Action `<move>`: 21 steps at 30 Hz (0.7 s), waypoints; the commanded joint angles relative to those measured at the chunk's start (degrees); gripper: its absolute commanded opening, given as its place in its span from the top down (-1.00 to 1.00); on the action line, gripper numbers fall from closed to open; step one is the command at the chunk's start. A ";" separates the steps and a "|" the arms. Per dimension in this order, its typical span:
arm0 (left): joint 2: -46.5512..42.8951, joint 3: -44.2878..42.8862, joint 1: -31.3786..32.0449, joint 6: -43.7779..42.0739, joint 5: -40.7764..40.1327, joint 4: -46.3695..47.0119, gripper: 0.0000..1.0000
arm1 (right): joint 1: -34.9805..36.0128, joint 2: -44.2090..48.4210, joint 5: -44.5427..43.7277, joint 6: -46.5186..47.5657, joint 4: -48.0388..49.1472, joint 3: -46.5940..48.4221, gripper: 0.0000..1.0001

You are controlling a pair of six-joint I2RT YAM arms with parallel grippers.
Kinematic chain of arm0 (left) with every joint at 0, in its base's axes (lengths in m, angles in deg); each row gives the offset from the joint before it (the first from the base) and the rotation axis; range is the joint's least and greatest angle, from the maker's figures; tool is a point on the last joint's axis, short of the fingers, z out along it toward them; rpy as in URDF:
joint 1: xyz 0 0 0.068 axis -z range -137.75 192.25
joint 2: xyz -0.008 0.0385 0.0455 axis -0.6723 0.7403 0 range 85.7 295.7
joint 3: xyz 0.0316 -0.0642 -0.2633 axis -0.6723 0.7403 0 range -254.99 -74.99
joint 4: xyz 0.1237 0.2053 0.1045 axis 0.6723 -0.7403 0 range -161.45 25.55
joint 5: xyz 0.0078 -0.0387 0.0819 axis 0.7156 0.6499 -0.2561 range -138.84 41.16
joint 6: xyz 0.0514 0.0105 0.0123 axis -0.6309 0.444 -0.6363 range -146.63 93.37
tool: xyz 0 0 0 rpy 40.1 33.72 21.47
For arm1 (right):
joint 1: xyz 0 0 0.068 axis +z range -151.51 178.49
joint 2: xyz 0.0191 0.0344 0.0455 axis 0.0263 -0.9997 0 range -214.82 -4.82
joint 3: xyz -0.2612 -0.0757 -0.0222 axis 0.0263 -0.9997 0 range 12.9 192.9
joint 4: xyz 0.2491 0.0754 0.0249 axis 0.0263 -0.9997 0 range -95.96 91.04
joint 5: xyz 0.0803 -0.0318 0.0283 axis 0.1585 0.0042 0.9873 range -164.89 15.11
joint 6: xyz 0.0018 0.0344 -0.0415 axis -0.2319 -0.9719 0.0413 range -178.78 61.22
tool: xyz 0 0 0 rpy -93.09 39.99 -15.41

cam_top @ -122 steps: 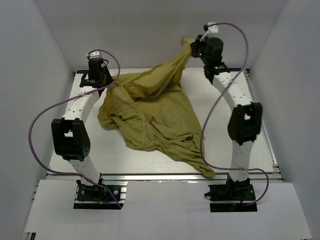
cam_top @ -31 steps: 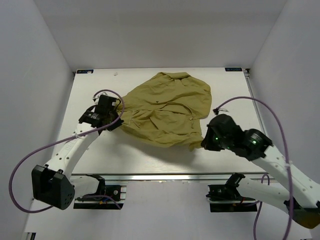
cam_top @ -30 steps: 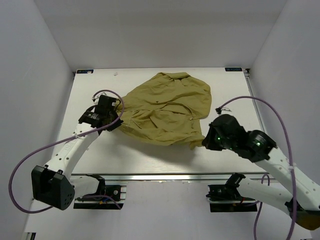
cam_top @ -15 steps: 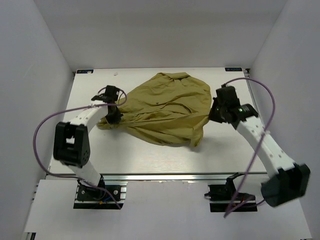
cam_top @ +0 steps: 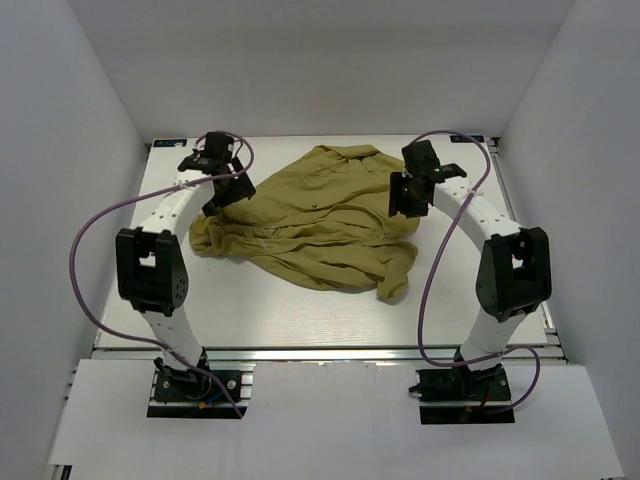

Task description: Zip up the jacket

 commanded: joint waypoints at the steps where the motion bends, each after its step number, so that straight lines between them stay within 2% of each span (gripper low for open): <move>1: -8.65 5.78 0.17 -1.39 5.40 -1.12 -0.96 | -0.33 0.27 3.70 4.04 4.86 4.27 -0.10; 2: -9.88 8.17 0.17 -0.17 7.07 -0.76 -0.96 | -0.24 -0.08 7.02 5.70 6.11 4.79 -0.23; 4: -13.66 13.79 0.52 0.80 12.60 2.74 -0.96 | -0.24 -2.45 9.25 6.42 7.70 6.20 -0.25; 5: -14.80 19.39 1.39 1.59 15.75 4.76 -0.96 | -0.24 -3.59 10.21 6.60 8.83 7.16 -0.26; 6: -15.77 22.05 2.10 1.86 20.14 9.13 -0.96 | -0.24 -6.21 10.14 6.77 9.46 8.82 -0.26; 9: -16.05 28.93 6.05 3.53 24.74 17.14 -0.96 | -0.24 -12.62 6.45 5.29 10.96 12.26 -0.31; 12: -9.47 27.11 8.17 4.50 26.77 17.96 -0.96 | -0.24 -18.60 6.87 4.49 8.50 19.98 -0.31; 17: 1.08 22.53 7.64 4.15 25.98 20.60 -0.96 | -0.33 -22.05 8.73 4.14 10.87 19.65 -0.32; 21: 5.66 15.51 6.24 2.75 21.34 17.62 -0.96 | -0.33 -22.94 9.43 5.02 11.22 15.71 -0.32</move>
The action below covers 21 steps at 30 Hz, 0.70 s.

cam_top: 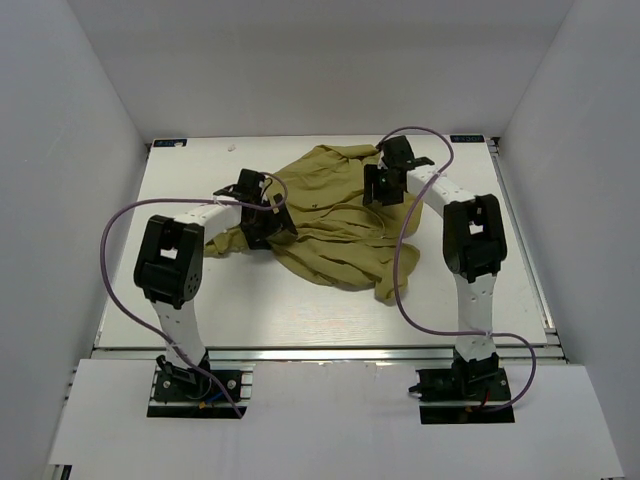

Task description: Zip up the jacket

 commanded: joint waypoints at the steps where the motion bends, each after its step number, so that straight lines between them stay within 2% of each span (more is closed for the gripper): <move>1: 3.98 -4.31 -1.67 -1.63 -4.40 0.23 -0.96 | -0.33 0.52 1.10 0.91 1.54 -2.62 -0.32; 4: 7.76 -8.69 -4.39 -2.86 -6.07 -0.91 -0.96 | -0.50 1.13 0.84 0.47 1.01 -6.04 -0.31; 6: 12.04 -11.86 -5.98 -3.91 -6.42 -1.52 -0.96 | -0.42 3.23 1.19 -0.06 1.18 -11.57 -0.30; 9: 20.03 -23.71 -7.74 -8.04 -5.54 -3.98 -0.96 | -0.42 7.97 1.45 -1.11 3.29 -21.32 -0.29; 10: 22.25 -30.62 -7.74 -11.61 -5.20 -4.33 -0.96 | -0.33 9.29 2.41 -1.72 3.99 -23.87 -0.28; 12: 29.52 -37.07 -7.74 -14.98 -1.95 -2.76 -0.96 | 0.02 13.25 5.31 -4.09 4.35 -31.25 -0.24; 13: 32.17 -43.97 -7.74 -17.60 -0.12 -2.15 -0.96 | 0.46 16.74 7.67 -5.06 5.74 -34.06 -0.24; 14: 34.90 -48.22 -7.83 -18.41 1.47 -2.58 -0.96 | 1.77 18.78 8.04 -7.33 6.45 -39.75 -0.24; 17: 43.70 -63.23 -7.83 -19.04 7.18 -4.52 -0.96 | 5.90 26.34 6.91 -9.81 7.43 -46.73 -0.24; 19: 43.37 -63.56 -7.74 -17.89 11.75 0.02 -0.96 | 7.75 30.63 6.29 -12.00 6.73 -50.87 -0.24; 21: 40.22 -57.52 -7.66 -16.75 13.26 3.64 -0.96 | 8.02 33.11 5.59 -13.32 6.02 -52.97 -0.26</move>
